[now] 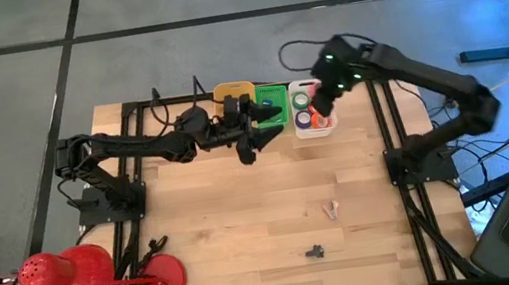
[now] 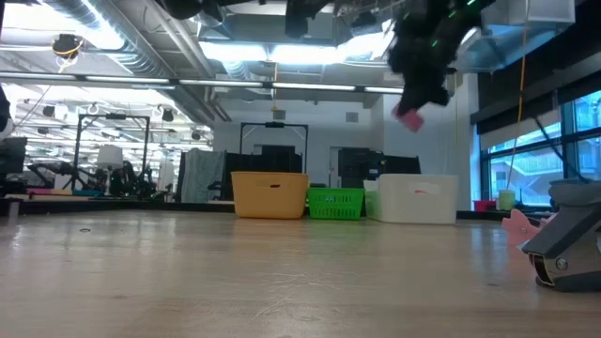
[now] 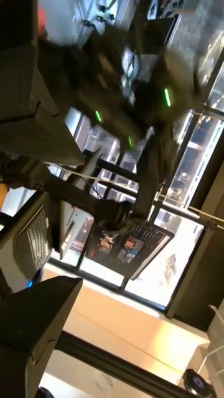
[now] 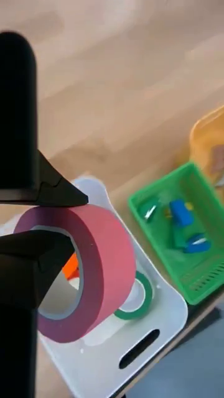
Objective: Pick and place Stapler, Stapler remover, tape
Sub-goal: Put the pink tape into the white bin
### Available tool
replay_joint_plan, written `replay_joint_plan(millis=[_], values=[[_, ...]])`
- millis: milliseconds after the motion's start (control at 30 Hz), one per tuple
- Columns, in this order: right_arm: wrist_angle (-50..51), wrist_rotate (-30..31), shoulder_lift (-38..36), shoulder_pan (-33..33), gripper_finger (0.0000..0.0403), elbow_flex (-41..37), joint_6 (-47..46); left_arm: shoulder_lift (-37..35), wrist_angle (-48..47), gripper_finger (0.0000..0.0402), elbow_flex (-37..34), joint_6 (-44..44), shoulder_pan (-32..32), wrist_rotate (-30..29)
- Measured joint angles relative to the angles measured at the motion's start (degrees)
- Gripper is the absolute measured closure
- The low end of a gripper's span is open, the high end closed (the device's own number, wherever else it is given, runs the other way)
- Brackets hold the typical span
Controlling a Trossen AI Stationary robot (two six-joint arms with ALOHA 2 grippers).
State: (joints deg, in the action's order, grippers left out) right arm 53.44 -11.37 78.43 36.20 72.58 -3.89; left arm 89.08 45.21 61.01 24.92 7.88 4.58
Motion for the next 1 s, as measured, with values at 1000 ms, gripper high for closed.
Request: replay_joint_plan(millis=[1000], values=[[0.59,4.89,31.45,5.56,0.0224,7.03,10.27,-0.07,0.0,0.0107,0.02,1.29,0.07,0.15]])
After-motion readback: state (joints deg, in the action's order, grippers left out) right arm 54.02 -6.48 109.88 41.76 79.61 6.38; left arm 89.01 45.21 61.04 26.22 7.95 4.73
